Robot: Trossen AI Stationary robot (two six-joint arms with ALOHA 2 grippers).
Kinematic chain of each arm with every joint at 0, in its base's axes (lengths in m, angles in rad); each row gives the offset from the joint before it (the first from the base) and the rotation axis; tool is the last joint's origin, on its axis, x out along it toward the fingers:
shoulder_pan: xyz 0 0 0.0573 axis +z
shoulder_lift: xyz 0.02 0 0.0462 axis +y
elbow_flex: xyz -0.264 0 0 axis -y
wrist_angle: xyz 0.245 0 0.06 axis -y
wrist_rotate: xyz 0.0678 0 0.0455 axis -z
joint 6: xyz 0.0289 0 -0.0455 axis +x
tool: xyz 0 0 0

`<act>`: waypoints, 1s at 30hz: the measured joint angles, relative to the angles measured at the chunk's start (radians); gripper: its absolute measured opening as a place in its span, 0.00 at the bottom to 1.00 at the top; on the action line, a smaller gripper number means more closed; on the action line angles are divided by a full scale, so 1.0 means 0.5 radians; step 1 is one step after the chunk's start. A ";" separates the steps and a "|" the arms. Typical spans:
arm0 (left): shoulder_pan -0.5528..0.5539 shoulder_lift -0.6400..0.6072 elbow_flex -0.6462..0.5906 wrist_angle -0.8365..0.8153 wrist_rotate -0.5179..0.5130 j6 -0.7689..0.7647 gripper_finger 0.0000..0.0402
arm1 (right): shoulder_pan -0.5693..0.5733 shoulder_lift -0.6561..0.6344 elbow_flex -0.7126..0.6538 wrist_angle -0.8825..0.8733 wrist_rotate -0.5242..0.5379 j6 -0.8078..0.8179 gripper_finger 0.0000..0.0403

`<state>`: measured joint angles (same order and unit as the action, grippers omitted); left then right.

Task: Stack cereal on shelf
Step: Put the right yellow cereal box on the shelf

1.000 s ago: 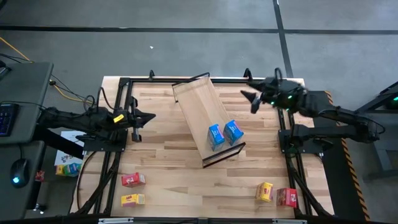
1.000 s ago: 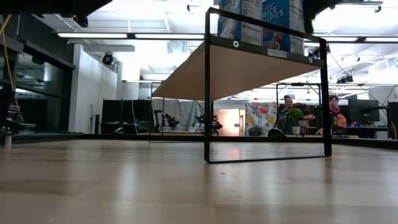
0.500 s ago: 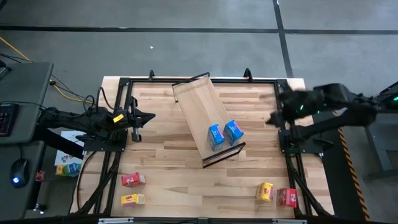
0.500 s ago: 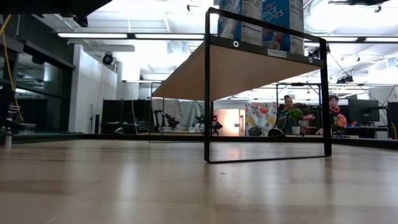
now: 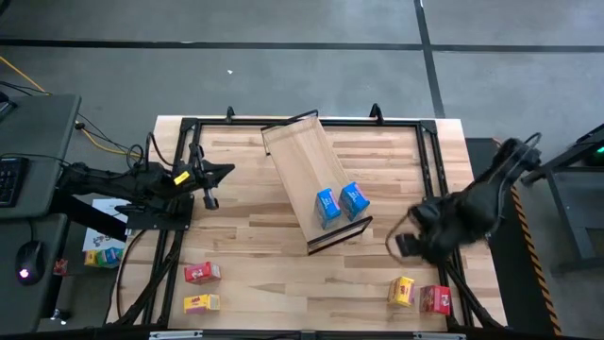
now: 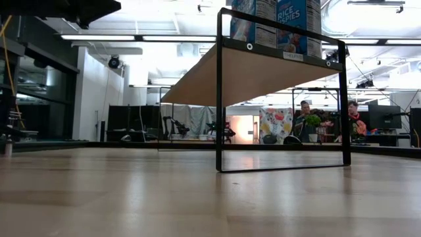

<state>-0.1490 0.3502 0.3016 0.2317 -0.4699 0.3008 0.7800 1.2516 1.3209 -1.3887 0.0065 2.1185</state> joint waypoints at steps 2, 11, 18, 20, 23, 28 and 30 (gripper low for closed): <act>0.000 0.000 0.000 0.000 -0.002 0.000 0.00 | 0.131 0.113 0.000 0.032 -0.017 0.230 0.59; 0.000 0.000 0.000 -0.002 -0.003 0.000 0.00 | 0.308 0.507 -0.001 0.438 0.003 0.408 0.59; 0.000 0.000 0.000 -0.002 -0.003 -0.001 0.00 | 0.295 0.600 -0.001 0.442 -0.093 0.431 0.59; 0.000 0.000 0.000 -0.002 -0.003 -0.001 0.00 | 0.295 0.614 -0.001 0.431 -0.092 0.439 0.59; 0.000 0.000 0.000 0.000 -0.003 0.007 0.00 | 0.270 0.632 -0.001 0.441 -0.090 0.439 0.59; 0.000 0.000 0.000 0.003 -0.004 0.047 0.00 | 0.244 0.631 -0.001 0.406 -0.134 0.442 0.59; 0.000 0.000 0.000 0.002 -0.004 0.043 0.00 | 0.246 0.631 -0.001 0.374 -0.172 0.447 0.59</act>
<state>-0.1490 0.3504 0.3016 0.2329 -0.4717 0.3223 0.9031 1.5669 1.3205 -1.2018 -0.0795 2.3420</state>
